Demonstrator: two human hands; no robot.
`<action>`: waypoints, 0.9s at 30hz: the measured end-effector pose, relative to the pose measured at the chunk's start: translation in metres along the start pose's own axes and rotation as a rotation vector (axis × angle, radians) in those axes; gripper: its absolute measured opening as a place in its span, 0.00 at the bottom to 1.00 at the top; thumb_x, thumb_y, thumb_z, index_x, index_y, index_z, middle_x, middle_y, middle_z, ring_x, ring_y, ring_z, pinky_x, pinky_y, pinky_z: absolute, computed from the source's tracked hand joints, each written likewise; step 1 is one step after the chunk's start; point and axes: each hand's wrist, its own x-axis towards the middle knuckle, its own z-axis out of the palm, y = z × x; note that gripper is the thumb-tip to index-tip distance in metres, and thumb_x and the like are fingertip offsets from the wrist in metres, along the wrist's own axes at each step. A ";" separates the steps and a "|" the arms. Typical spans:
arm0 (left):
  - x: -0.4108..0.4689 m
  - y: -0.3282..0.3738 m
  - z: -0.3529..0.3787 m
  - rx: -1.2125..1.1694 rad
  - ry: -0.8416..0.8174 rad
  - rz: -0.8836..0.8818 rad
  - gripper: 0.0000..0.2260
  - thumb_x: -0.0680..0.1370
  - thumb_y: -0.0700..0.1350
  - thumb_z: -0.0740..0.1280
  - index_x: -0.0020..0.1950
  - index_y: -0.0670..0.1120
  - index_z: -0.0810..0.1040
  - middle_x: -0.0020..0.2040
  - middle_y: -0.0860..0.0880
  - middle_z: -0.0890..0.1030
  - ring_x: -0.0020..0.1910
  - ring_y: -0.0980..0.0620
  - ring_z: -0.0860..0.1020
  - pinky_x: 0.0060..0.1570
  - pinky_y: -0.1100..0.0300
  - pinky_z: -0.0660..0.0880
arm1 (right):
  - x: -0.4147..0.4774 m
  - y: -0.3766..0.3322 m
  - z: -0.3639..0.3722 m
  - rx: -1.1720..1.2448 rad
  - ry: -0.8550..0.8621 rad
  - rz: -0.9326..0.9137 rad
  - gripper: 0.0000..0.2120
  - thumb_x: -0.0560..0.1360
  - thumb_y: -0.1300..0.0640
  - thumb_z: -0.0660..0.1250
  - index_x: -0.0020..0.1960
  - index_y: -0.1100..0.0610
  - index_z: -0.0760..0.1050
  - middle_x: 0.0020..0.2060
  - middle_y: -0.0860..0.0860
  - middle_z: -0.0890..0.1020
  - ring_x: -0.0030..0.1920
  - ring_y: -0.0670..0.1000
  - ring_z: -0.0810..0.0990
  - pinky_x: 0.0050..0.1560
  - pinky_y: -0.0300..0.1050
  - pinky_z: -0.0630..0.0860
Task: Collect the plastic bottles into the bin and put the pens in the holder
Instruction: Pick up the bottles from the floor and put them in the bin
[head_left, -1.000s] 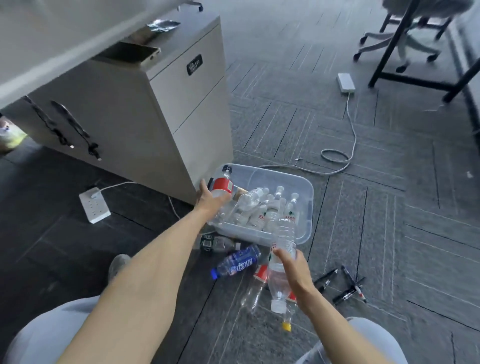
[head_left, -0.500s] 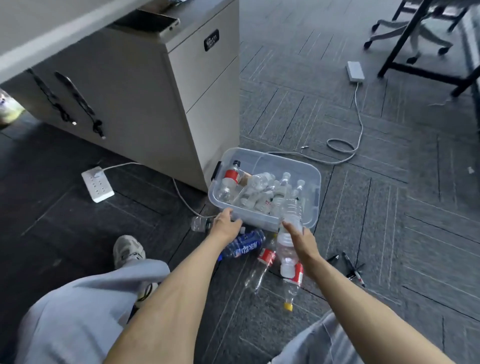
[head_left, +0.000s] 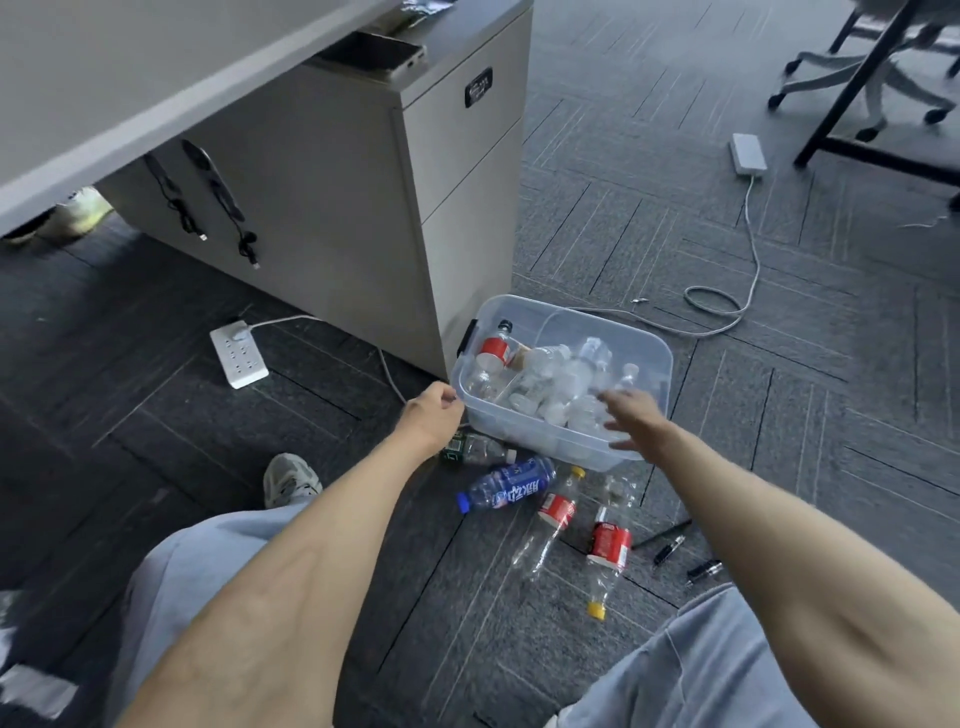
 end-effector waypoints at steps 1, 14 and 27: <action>-0.004 -0.001 0.002 0.018 -0.017 -0.001 0.15 0.80 0.49 0.59 0.66 0.47 0.73 0.64 0.45 0.77 0.61 0.44 0.75 0.57 0.57 0.70 | -0.005 0.011 0.004 -0.023 -0.016 0.014 0.20 0.81 0.53 0.63 0.69 0.62 0.70 0.68 0.60 0.73 0.64 0.60 0.75 0.60 0.59 0.75; -0.027 -0.015 0.073 0.114 -0.202 0.009 0.14 0.80 0.49 0.59 0.63 0.47 0.74 0.62 0.47 0.78 0.57 0.47 0.76 0.56 0.58 0.70 | -0.024 0.092 0.029 -0.087 0.042 -0.026 0.06 0.75 0.62 0.66 0.45 0.60 0.82 0.44 0.60 0.83 0.44 0.54 0.78 0.46 0.49 0.75; 0.083 -0.069 0.175 0.471 -0.368 0.012 0.22 0.77 0.54 0.62 0.67 0.43 0.68 0.65 0.41 0.70 0.64 0.41 0.71 0.62 0.45 0.71 | 0.056 0.149 0.044 -0.347 0.019 0.123 0.28 0.76 0.46 0.66 0.71 0.62 0.72 0.68 0.58 0.76 0.68 0.58 0.74 0.68 0.50 0.70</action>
